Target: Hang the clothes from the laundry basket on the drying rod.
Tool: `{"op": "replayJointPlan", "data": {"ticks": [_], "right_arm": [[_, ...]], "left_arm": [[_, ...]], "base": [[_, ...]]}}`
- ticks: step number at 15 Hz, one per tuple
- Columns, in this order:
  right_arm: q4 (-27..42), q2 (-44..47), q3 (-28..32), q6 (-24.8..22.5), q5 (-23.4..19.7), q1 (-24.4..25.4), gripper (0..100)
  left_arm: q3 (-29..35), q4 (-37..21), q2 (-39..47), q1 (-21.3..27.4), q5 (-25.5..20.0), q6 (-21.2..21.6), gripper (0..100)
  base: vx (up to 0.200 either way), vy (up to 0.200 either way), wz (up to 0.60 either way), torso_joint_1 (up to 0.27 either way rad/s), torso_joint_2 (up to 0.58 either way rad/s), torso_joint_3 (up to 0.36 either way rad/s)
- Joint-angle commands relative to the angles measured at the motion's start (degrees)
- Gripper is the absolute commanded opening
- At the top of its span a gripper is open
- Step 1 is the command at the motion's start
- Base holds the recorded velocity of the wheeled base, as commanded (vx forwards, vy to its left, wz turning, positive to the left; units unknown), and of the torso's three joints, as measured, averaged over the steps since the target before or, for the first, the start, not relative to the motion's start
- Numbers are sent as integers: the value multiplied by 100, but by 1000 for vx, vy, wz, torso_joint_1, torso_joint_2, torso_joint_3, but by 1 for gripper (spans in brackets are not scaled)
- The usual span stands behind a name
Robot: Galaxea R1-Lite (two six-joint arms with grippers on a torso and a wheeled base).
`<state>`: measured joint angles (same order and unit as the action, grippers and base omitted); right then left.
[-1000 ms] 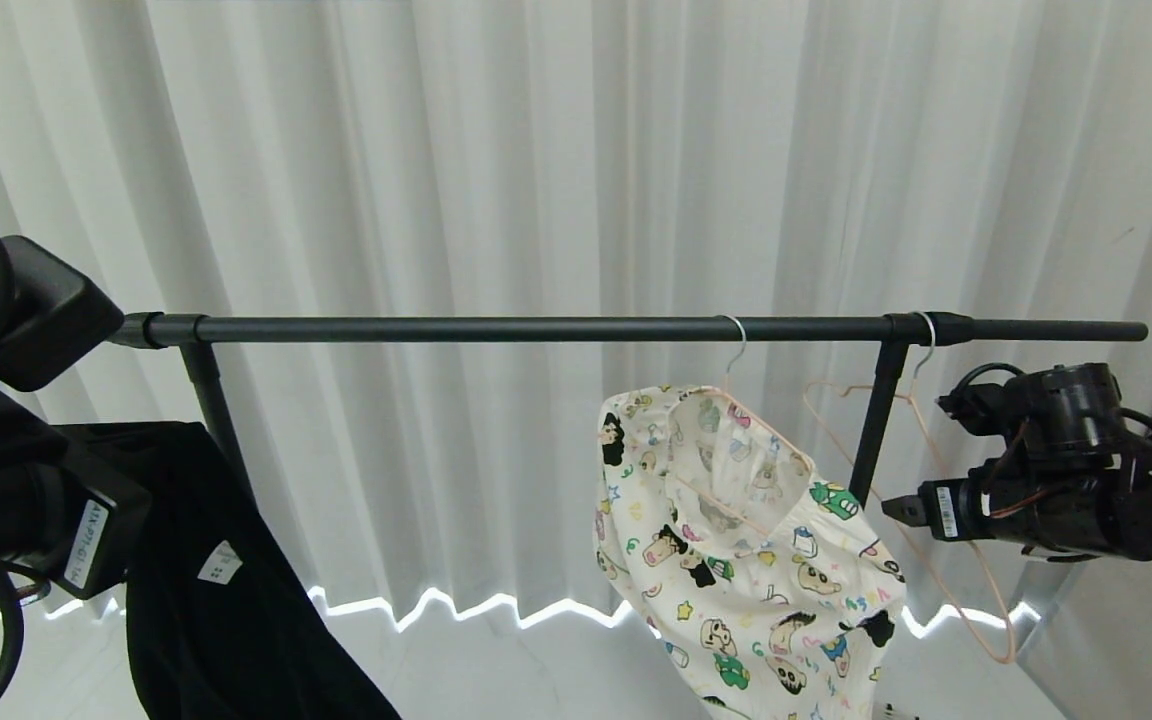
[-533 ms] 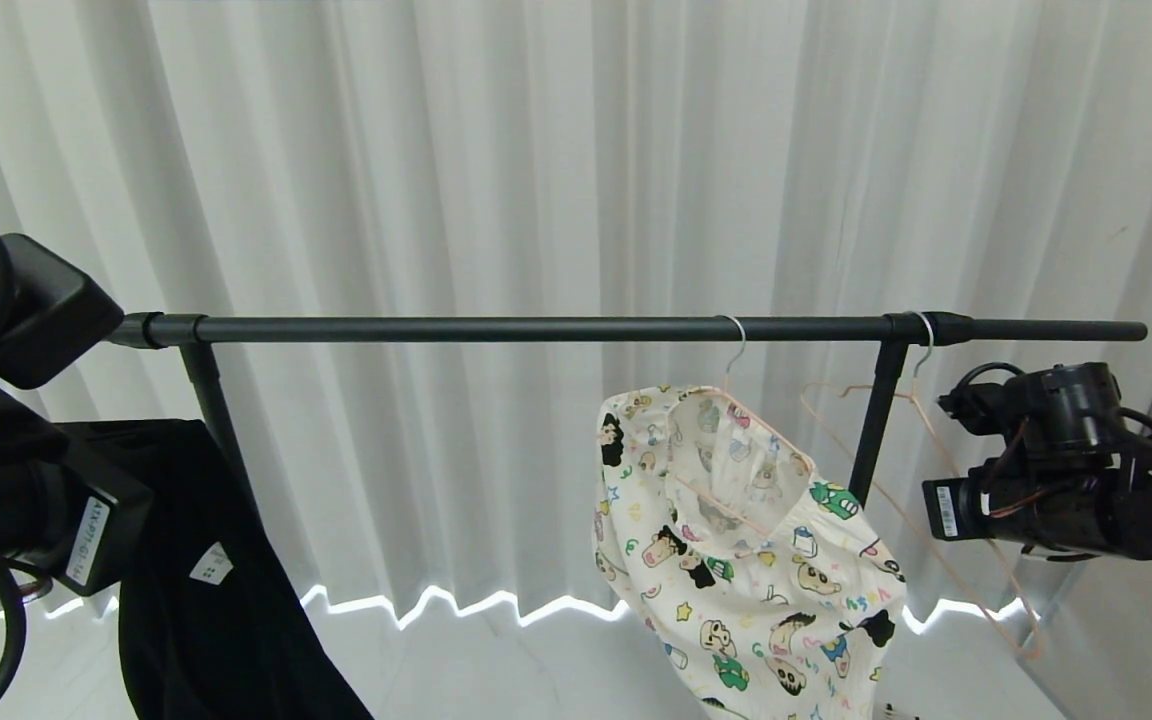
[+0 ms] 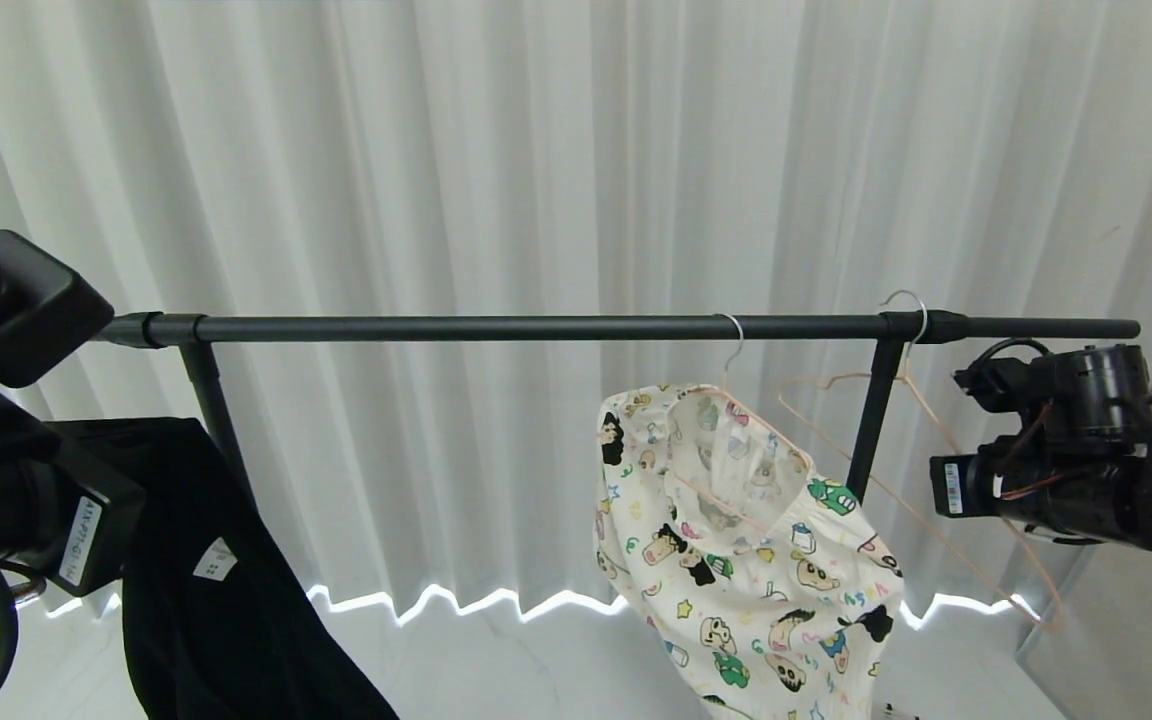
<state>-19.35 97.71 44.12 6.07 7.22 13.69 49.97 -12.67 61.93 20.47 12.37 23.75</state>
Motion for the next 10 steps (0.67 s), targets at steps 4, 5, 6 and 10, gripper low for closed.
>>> {"op": "replayJointPlan", "data": {"ticks": [4,5,6,10], "right_arm": [[-17,-709,-395,-9,17,2,0],[-17,-788,-439,-9,25,2,0],[-25,-990,-553,-9,34,2,0],[-702,-1298,-949,-53,43,2,0]], "left_arm": [[-5,1,-93,1,2,7,0],[-5,1,-102,1,2,7,0],[-5,1,-120,1,2,7,0],[-5,10,-137,1,11,7,0]], "base": [[0,0,0,0,0,0],[0,0,0,0,0,0],[0,0,0,0,0,0],[0,0,0,0,0,0]]}}
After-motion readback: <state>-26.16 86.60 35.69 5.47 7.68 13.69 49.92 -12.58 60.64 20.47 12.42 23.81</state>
